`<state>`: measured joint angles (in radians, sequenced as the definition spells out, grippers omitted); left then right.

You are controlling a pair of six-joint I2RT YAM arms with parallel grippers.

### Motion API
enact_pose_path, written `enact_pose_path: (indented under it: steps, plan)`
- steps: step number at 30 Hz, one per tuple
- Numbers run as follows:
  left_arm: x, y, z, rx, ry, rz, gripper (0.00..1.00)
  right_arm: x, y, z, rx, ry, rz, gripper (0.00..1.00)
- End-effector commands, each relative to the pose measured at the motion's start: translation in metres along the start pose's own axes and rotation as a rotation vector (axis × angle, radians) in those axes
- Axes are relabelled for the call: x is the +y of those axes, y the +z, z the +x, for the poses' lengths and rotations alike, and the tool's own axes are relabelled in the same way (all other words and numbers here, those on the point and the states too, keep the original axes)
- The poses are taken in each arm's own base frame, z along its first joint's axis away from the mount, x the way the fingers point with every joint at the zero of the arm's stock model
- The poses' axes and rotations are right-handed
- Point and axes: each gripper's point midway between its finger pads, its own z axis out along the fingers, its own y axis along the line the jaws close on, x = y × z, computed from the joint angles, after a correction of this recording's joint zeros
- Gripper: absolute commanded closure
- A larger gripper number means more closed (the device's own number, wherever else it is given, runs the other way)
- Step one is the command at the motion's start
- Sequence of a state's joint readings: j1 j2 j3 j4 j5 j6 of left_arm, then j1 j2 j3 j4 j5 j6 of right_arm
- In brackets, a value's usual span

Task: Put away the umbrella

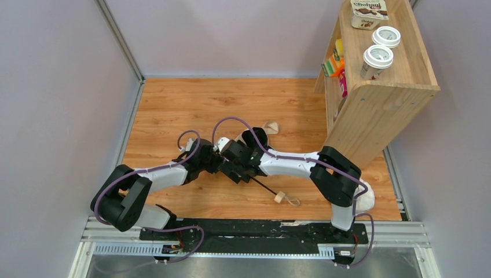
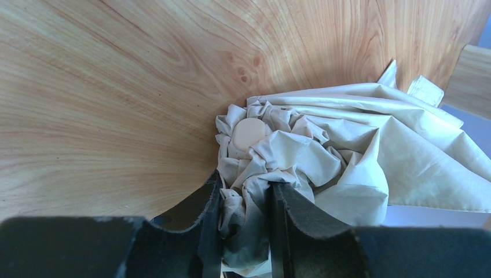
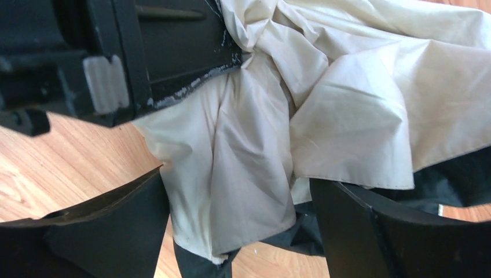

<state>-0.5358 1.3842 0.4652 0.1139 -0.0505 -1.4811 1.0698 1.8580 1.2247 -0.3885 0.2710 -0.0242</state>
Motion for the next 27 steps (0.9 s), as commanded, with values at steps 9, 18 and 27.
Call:
enact_pose_path:
  steps: [9, 18, 27]
  plan:
    - [0.046, -0.007, 0.006, 0.017, 0.021, -0.162, 1.00, 0.007, 0.051, 0.026, 0.021, 0.105, -0.050, 0.80]
    - [0.005, -0.020, -0.011, -0.027, 0.147, 0.021, 0.21, 0.057, 0.038, 0.088, 0.232, 0.355, -0.540, 1.00]
    - [-0.016, -0.051, -0.028, -0.043, 0.118, 0.160, 0.20, 0.058, 0.032, 0.103, 0.333, 0.635, -0.808, 1.00]
